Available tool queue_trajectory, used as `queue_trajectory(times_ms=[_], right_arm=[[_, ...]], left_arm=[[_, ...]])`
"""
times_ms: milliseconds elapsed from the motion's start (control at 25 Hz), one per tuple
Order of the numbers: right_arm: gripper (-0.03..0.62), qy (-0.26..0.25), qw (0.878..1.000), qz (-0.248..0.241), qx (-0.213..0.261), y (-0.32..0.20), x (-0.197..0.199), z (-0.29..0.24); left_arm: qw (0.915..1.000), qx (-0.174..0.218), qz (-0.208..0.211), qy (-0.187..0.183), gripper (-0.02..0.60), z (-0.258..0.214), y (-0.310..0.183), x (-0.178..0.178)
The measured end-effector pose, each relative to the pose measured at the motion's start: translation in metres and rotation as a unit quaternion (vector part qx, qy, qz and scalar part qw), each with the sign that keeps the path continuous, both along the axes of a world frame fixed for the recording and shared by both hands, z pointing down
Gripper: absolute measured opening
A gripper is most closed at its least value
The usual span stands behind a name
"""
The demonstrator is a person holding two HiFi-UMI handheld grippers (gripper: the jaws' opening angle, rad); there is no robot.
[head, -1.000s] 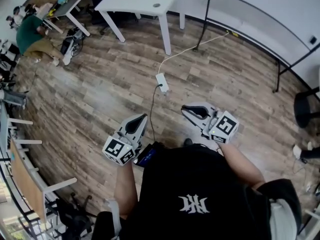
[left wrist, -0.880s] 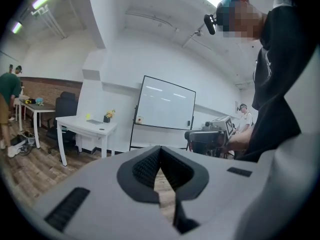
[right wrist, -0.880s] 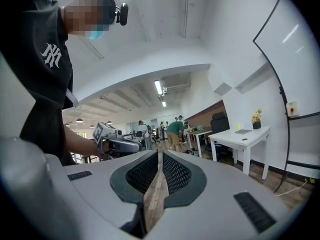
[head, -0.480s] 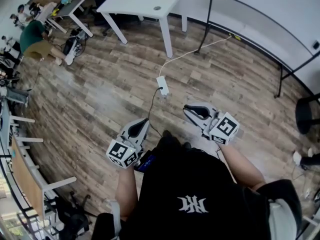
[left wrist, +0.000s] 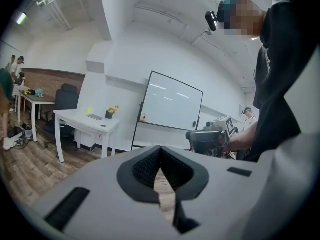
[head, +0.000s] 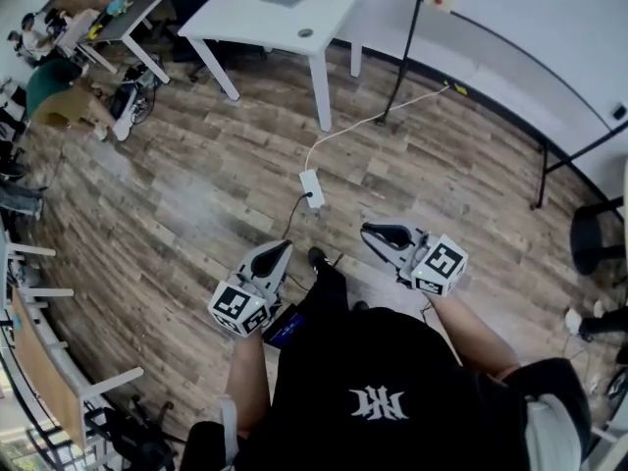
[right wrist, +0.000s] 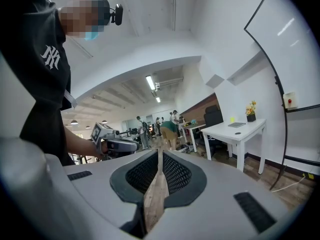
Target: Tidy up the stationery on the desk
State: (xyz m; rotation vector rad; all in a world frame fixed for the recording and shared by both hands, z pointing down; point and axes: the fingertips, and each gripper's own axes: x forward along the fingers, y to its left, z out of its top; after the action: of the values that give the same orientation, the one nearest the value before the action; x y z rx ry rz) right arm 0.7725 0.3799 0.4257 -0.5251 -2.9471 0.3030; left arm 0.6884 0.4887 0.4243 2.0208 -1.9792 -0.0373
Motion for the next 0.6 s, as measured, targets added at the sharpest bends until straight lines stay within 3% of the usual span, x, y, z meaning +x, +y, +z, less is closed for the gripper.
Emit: queue_trajectory(times_ms=[600], right_arm=[[0.051, -0.002, 0.999, 0.028, 0.028, -0.071, -0.208, -0.027]], left_arm=[[0.9994, 0.025, 0.024, 0.005, 0.002, -0.016, -0.071, -0.203]])
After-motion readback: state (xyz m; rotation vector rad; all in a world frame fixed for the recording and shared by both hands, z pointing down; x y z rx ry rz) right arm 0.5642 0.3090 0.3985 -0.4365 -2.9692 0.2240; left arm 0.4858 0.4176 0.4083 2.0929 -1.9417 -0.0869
